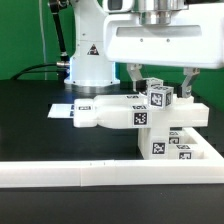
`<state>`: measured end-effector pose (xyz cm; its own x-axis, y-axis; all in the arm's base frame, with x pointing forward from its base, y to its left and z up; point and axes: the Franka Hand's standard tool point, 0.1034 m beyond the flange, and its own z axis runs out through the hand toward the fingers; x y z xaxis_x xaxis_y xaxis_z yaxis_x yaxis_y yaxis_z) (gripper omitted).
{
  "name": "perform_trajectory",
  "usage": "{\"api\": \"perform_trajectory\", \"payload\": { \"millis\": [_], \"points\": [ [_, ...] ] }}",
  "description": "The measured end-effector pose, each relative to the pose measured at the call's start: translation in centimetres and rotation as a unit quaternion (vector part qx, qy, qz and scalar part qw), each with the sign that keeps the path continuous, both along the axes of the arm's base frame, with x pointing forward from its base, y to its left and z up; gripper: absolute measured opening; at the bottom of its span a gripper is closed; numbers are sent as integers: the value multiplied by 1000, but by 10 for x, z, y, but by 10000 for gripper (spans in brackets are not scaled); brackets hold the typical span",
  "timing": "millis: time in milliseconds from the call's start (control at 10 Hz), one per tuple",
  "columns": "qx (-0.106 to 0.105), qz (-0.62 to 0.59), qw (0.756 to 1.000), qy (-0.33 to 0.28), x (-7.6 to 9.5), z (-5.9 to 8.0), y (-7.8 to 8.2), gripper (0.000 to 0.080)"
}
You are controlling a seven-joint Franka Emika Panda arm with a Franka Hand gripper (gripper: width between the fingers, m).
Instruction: Assemble chair
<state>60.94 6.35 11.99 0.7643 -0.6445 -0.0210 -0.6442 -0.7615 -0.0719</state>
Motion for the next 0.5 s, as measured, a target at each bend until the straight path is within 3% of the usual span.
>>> {"api": "perform_trajectory", "payload": {
  "millis": [100,200,300,400,500],
  "points": [
    [0,-1,1000,0,0,0,0,649],
    [0,-1,1000,0,0,0,0,555],
    [0,-2,1000,0,0,0,0,555],
    [0,-2,1000,0,0,0,0,381],
    [0,-7,1000,0,0,0,0,381]
  ]
}}
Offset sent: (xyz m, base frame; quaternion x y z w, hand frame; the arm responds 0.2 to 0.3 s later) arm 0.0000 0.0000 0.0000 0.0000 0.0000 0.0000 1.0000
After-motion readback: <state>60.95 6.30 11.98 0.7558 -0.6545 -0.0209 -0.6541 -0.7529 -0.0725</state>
